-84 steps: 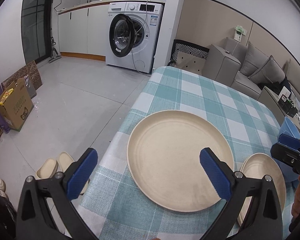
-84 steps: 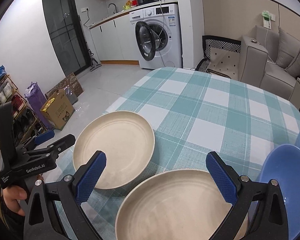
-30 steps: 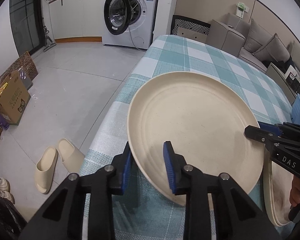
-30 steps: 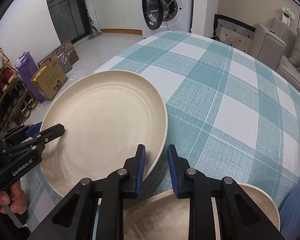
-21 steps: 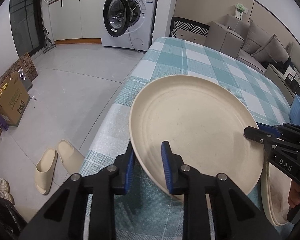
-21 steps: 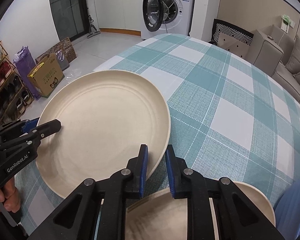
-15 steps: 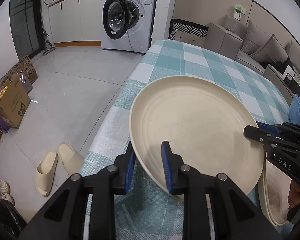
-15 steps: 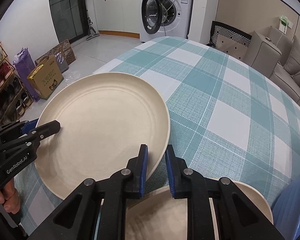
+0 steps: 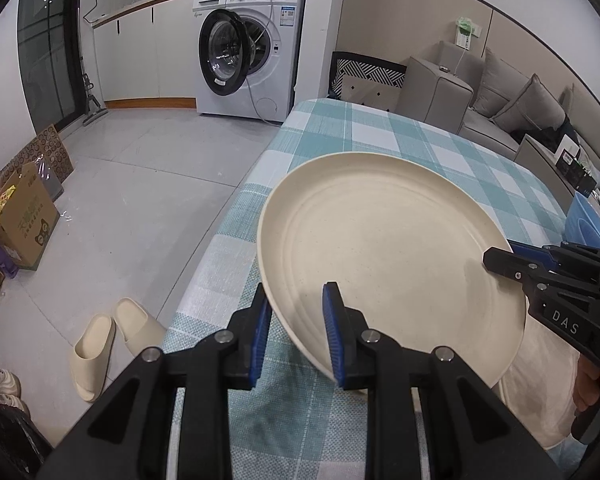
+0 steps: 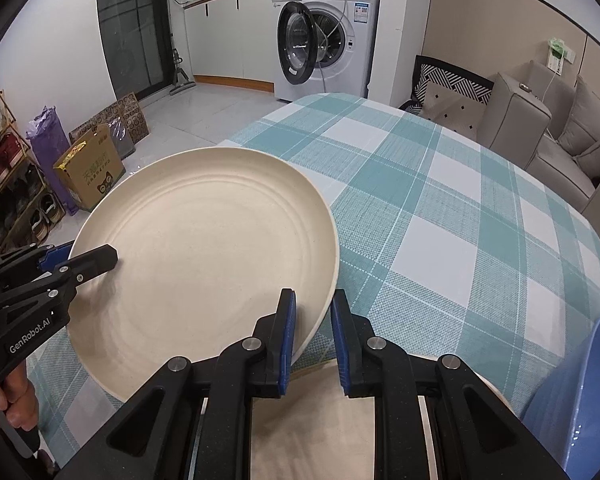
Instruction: Organize plates and bowls
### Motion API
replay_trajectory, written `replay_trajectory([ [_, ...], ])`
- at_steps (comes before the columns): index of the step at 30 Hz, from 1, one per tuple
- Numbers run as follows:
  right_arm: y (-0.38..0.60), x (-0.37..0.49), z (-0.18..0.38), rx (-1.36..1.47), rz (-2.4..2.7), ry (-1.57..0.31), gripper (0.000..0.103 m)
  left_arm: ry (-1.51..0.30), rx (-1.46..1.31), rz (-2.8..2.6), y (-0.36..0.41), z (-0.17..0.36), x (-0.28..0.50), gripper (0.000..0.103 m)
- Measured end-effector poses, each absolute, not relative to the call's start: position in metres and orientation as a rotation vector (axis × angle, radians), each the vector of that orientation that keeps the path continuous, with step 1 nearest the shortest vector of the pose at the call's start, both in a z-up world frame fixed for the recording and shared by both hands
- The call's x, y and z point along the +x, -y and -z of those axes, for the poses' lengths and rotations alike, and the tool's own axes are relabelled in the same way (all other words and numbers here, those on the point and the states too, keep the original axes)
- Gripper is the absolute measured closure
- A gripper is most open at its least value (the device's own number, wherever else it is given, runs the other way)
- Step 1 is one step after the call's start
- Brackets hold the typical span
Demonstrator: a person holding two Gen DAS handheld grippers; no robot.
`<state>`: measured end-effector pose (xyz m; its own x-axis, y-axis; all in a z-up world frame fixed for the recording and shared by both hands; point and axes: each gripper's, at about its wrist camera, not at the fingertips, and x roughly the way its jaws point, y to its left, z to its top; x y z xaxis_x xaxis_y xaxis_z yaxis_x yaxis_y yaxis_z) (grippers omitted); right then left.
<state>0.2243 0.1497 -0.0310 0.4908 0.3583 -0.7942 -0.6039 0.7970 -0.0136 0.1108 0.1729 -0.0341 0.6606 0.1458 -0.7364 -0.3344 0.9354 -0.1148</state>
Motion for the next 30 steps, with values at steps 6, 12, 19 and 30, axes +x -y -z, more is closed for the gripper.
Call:
replay_trajectory([
  [6,-0.143,0.217,0.02,-0.3,-0.587,-0.858,0.085,-0.784,-0.243,-0.266,-0.166,0.025,0.108,0.079],
  [12,-0.13,0.213,0.009,-0.269,-0.578,-0.849,0.085,-0.763,-0.225,-0.254,-0.156,0.015,0.105,0.079],
  [19,-0.116,0.207,-0.001,-0.248,-0.562,-0.835,0.085,-0.744,-0.214,-0.232,-0.145,0.005,0.102,0.079],
  [30,-0.092,0.196,-0.012,-0.224,-0.542,-0.824,0.085,-0.738,-0.198,-0.2,-0.128,-0.001,0.104,0.079],
])
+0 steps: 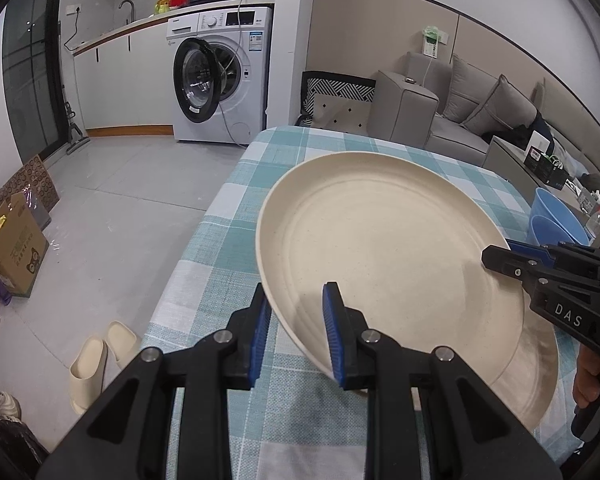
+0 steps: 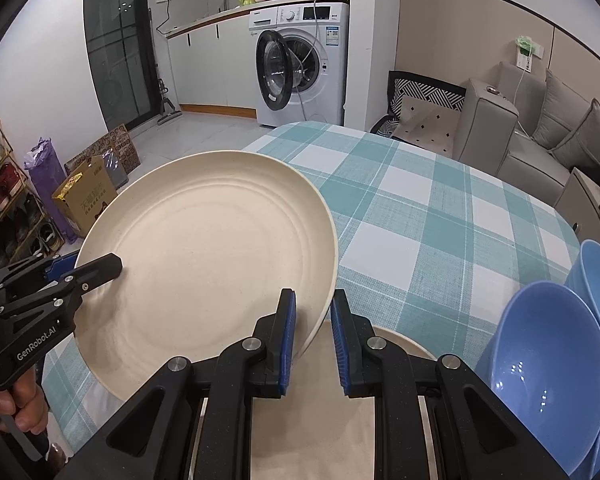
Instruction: Organize plates and bowls
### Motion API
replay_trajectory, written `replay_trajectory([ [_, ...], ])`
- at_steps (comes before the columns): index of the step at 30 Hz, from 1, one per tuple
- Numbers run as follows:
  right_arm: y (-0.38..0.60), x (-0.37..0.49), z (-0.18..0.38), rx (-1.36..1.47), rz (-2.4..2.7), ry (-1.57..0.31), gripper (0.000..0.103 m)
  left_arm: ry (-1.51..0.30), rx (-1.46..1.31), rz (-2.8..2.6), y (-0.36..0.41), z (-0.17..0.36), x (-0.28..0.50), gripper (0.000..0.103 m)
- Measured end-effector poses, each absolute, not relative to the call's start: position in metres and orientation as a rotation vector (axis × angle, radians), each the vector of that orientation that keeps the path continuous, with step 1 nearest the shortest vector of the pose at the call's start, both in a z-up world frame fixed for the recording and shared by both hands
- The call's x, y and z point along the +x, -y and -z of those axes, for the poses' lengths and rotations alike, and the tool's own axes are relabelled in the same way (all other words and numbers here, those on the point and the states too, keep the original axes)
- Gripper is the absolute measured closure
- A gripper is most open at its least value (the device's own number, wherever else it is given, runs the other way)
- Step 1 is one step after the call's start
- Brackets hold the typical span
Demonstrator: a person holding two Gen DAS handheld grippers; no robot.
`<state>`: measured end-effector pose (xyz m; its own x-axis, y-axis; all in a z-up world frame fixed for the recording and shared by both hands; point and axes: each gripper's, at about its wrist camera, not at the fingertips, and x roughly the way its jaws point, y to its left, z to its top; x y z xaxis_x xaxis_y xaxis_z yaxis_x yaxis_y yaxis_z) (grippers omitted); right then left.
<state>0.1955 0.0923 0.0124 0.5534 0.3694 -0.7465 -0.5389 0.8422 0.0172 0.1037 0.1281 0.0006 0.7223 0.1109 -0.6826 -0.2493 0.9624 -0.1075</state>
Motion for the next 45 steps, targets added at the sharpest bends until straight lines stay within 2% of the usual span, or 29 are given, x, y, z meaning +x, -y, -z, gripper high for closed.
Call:
replay_trajectory([
  [45,0.018,0.133,-0.011,-0.066,-0.464,-0.815,0.085,-0.78,-0.101,-0.012,-0.057,-0.002,0.103,0.079],
])
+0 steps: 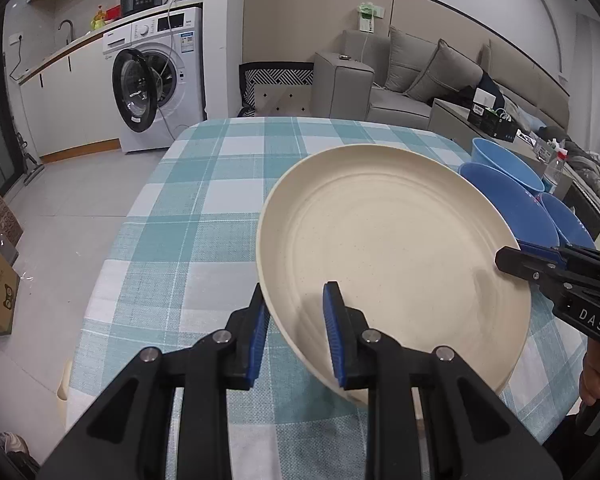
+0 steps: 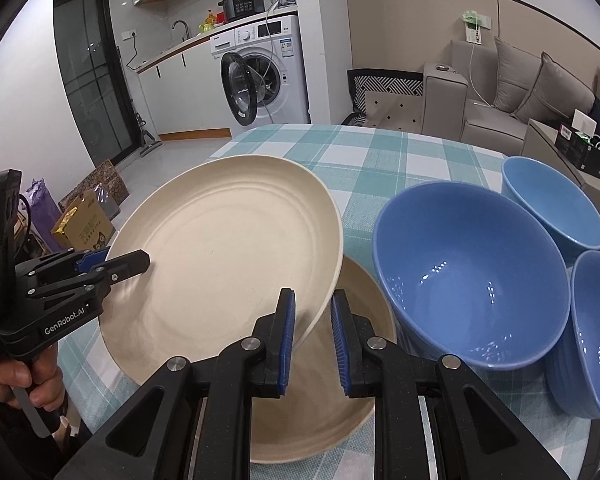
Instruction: Organize plates and bowls
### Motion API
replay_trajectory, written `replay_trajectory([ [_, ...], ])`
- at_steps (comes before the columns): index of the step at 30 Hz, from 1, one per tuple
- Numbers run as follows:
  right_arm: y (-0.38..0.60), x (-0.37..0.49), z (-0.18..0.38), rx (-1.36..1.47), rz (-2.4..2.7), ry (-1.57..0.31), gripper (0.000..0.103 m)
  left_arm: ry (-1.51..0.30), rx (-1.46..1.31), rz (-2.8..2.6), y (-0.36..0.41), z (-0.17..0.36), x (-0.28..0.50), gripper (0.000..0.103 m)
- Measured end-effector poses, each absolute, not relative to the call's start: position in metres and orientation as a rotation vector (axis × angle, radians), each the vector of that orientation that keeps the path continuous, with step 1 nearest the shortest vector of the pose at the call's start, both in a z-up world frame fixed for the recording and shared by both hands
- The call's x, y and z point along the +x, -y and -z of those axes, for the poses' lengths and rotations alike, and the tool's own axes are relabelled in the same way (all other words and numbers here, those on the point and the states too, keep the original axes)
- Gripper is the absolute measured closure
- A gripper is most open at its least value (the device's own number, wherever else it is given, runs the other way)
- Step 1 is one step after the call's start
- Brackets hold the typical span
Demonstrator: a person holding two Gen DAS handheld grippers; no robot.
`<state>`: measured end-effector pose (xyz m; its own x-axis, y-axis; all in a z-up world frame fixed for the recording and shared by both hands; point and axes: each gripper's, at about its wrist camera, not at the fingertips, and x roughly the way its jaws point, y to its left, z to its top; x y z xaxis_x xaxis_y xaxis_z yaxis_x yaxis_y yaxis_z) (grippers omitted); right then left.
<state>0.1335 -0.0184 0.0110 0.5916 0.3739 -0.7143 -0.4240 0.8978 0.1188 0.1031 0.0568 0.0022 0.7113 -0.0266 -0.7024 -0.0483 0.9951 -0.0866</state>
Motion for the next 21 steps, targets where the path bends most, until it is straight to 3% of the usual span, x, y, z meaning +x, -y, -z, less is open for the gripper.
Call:
replay_trajectory([
  [21,0.034,0.121,0.007,-0.088,-0.443,-0.852,0.084,-0.82,-0.046,0.01,-0.037,0.01,0.107,0.078],
])
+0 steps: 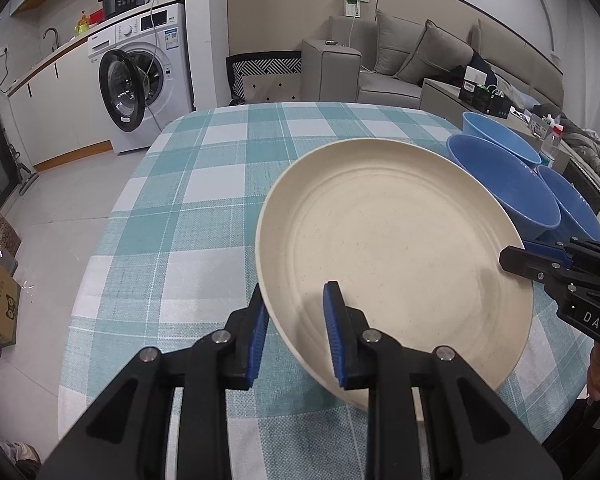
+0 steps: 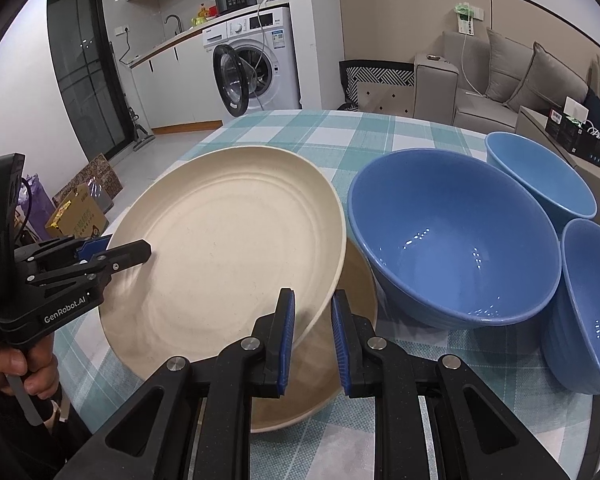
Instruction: Organize plates and bowls
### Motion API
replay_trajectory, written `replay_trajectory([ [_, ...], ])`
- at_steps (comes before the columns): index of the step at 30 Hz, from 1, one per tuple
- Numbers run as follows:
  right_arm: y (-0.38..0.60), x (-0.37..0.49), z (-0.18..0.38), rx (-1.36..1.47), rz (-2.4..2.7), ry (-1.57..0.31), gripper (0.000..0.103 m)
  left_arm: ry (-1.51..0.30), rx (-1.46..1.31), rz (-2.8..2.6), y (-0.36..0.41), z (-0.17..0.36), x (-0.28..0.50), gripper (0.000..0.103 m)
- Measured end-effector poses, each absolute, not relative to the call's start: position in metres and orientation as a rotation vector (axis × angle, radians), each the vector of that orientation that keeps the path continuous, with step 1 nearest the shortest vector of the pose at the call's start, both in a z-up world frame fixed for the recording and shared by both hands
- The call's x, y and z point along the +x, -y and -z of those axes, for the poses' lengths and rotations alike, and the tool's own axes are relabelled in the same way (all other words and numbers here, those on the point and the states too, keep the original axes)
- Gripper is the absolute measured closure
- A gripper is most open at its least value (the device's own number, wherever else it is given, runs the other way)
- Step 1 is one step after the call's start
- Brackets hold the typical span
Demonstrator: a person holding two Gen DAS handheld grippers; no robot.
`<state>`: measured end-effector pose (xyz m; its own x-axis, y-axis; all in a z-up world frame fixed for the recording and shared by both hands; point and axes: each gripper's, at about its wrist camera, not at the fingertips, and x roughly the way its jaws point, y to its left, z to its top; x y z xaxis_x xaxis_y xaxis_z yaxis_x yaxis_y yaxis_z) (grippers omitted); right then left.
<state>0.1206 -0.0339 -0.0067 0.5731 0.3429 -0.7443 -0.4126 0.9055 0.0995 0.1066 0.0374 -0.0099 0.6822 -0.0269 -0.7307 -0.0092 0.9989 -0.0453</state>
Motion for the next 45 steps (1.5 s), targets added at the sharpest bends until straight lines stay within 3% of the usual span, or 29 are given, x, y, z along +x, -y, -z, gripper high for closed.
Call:
replay_trajectory([
  [45,0.033,0.112,0.024,-0.238,-0.391,-0.913,0.083,-0.908,0.075,0.036,-0.009,0.032,0.108,0.072],
])
